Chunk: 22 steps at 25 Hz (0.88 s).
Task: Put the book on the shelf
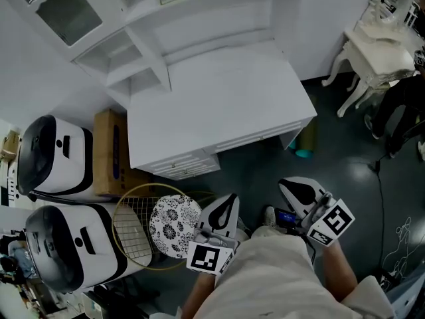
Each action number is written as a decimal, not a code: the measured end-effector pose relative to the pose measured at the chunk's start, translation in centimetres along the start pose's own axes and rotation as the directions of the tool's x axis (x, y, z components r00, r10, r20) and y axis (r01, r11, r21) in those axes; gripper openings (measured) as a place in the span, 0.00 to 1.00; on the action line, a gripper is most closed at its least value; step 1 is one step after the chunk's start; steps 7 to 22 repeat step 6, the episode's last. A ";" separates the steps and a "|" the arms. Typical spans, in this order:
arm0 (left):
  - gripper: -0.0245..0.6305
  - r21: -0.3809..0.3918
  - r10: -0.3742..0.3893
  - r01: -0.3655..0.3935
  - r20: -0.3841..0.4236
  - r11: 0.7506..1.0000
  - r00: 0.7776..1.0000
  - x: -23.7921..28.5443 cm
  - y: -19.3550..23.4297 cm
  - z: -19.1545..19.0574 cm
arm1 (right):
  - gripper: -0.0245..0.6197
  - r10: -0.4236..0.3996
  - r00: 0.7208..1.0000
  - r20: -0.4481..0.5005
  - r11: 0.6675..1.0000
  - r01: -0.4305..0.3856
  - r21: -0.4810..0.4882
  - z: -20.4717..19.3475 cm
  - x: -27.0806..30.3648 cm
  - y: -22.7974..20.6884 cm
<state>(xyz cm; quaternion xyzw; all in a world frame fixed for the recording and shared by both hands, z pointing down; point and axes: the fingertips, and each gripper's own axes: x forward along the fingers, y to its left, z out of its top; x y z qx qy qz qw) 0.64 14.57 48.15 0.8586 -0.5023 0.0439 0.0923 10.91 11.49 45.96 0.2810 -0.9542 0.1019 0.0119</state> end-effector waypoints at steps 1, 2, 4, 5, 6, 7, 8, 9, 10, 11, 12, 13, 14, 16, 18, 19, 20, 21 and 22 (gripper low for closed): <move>0.04 0.002 -0.001 0.001 -0.001 1.000 1.000 0.2 -0.2 0.0 | 0.06 -0.002 1.000 -0.001 1.000 0.002 0.002 0.0 -0.2 -0.1; 0.04 0.003 -0.002 0.002 -0.002 1.000 1.000 0.3 -0.4 0.1 | 0.06 -0.002 1.000 -0.002 1.000 0.002 0.002 -0.1 -0.3 -0.3; 0.04 0.001 -0.001 0.001 -0.002 1.000 1.000 0.7 -0.8 0.1 | 0.06 -0.001 1.000 -0.002 1.000 0.001 0.000 -0.1 -0.5 -0.6; 0.04 0.001 -0.001 0.001 -0.002 1.000 1.000 0.9 -0.9 0.1 | 0.06 0.000 1.000 -0.002 1.000 0.000 -0.001 -0.1 -0.6 -0.7; 0.04 0.000 0.000 0.000 -0.001 1.000 1.000 1.1 -1.1 0.1 | 0.06 0.000 1.000 -0.002 1.000 0.000 -0.003 0.0 -0.8 -0.9; 0.04 0.000 0.000 0.000 -0.001 1.000 1.000 1.1 -1.1 0.1 | 0.06 0.000 1.000 -0.002 1.000 0.000 -0.003 0.0 -0.8 -0.9; 0.04 0.000 0.000 0.000 -0.001 1.000 1.000 1.1 -1.1 0.1 | 0.06 0.000 1.000 -0.002 1.000 0.000 -0.003 0.0 -0.8 -0.9; 0.04 0.000 0.000 0.000 -0.001 1.000 1.000 1.1 -1.1 0.1 | 0.06 0.000 1.000 -0.002 1.000 0.000 -0.003 0.0 -0.8 -0.9; 0.04 0.000 0.000 0.000 -0.001 1.000 1.000 1.1 -1.1 0.1 | 0.06 0.000 1.000 -0.002 1.000 0.000 -0.003 0.0 -0.8 -0.9; 0.04 0.000 0.000 0.000 -0.001 1.000 1.000 1.1 -1.1 0.1 | 0.06 0.000 1.000 -0.002 1.000 0.000 -0.003 0.0 -0.8 -0.9; 0.04 0.000 0.000 0.000 -0.001 1.000 1.000 1.1 -1.1 0.1 | 0.06 0.000 1.000 -0.002 1.000 0.000 -0.003 0.0 -0.8 -0.9; 0.04 0.000 0.000 0.000 -0.001 1.000 1.000 1.1 -1.1 0.1 | 0.06 0.000 1.000 -0.002 1.000 0.000 -0.003 0.0 -0.8 -0.9; 0.04 0.000 0.000 0.000 -0.001 1.000 1.000 1.1 -1.1 0.1 | 0.06 0.000 1.000 -0.002 1.000 0.000 -0.003 0.0 -0.8 -0.9; 0.04 0.000 0.000 0.000 -0.001 1.000 1.000 1.1 -1.1 0.1 | 0.06 0.000 1.000 -0.002 1.000 0.000 -0.003 0.0 -0.8 -0.9; 0.04 0.000 0.000 0.000 -0.001 1.000 1.000 1.1 -1.1 0.1 | 0.06 0.000 1.000 -0.002 1.000 0.000 -0.003 0.0 -0.8 -0.9; 0.04 0.000 0.000 0.000 -0.001 1.000 1.000 1.1 -1.1 0.1 | 0.06 0.000 1.000 -0.002 1.000 0.000 -0.003 0.0 -0.8 -0.9; 0.04 0.000 0.000 0.000 -0.001 1.000 1.000 1.1 -1.1 0.1 | 0.06 0.000 1.000 -0.002 1.000 0.000 -0.003 0.0 -0.8 -0.9; 0.04 0.000 0.000 0.000 -0.001 1.000 1.000 1.1 -1.1 0.1 | 0.06 0.000 1.000 -0.002 1.000 0.000 -0.003 0.0 -0.8 -0.9; 0.04 0.000 0.000 0.000 -0.001 1.000 1.000 1.1 -1.1 0.1 | 0.06 0.000 1.000 -0.002 1.000 0.000 -0.003 0.0 -0.8 -0.9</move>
